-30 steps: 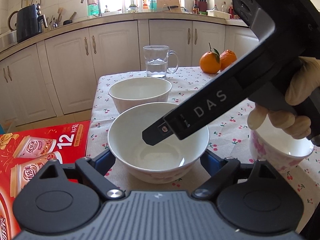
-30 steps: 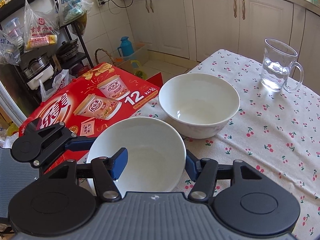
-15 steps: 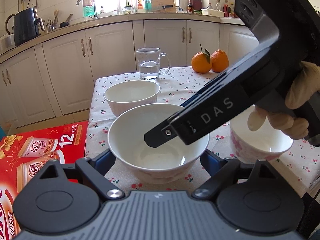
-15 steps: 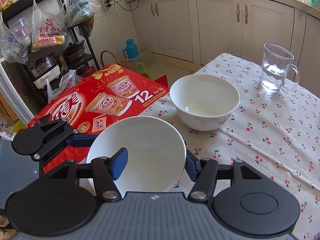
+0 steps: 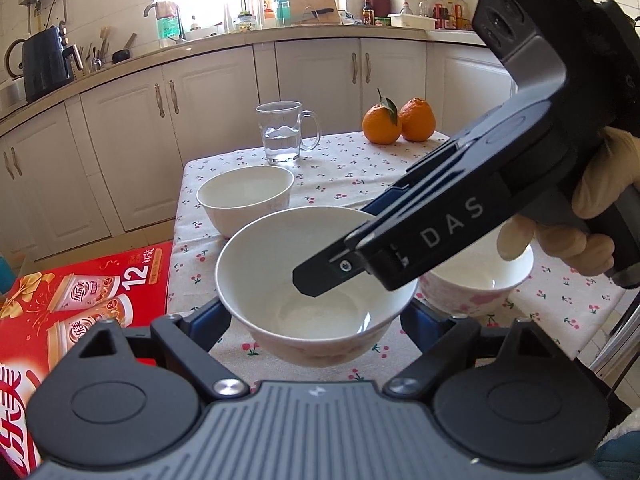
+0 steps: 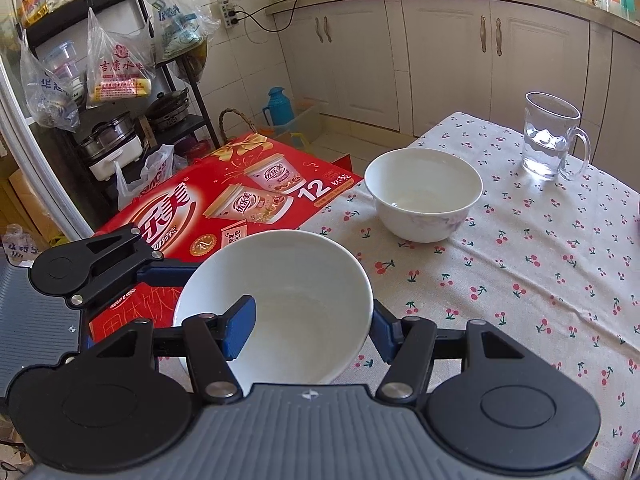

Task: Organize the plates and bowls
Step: 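Lift the bowl with the right gripper and carry it toward the plate stack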

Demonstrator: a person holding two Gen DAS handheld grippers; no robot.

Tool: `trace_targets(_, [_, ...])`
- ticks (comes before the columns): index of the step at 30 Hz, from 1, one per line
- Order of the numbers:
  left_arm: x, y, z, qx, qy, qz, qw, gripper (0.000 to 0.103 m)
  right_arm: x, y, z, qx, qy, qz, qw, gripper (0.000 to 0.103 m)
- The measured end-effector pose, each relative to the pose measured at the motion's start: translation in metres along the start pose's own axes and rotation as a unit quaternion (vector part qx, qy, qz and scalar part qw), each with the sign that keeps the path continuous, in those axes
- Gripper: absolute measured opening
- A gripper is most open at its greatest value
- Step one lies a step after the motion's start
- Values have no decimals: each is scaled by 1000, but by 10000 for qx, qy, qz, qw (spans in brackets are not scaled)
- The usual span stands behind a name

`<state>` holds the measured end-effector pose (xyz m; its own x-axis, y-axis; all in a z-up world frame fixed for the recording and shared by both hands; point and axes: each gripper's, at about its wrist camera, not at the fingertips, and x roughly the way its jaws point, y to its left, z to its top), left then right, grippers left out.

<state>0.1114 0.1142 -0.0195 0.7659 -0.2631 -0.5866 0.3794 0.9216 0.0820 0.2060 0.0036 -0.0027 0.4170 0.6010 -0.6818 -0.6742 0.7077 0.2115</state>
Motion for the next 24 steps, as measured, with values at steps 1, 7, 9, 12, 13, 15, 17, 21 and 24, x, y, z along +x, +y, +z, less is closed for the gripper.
trace_targets(1, [-2,-2,1,17,12,-4,10000,91,-4,1,-1,-1,-16,16,10000,66])
trace_targets(7, [-13,-17,5,69,-6,-125,9999,91,-24,2,-12,-3,-87,35,10000,66])
trace_targets(9, [-16,-24,8,113,-13,-165,9998,91,-31,1,-16,3,-105,15,9999,66])
trace_targets(12, [-17,-34,13,203,-10,-231,9995,91,-43,-2,-23,34,-141,-35,9999,66])
trace_targets(13, [-17,-38,15,237,-22,-260,9994,91,-46,-3,-24,45,-154,-50,9999,66])
trace_targets(15, [-18,-44,18,281,-40,-320,9991,91,-55,-6,-28,62,-196,-94,9997,66])
trace_targets(17, [-16,-50,21,318,-63,-386,9987,91,-63,-9,-32,71,-228,-151,9996,66])
trace_targets(21, [-13,-63,27,433,-93,-507,9977,91,-76,-17,-39,114,-261,-277,9992,66])
trace_targets(24, [-8,-69,32,526,-118,-609,9967,91,-86,-24,-44,160,-287,-385,9987,66])
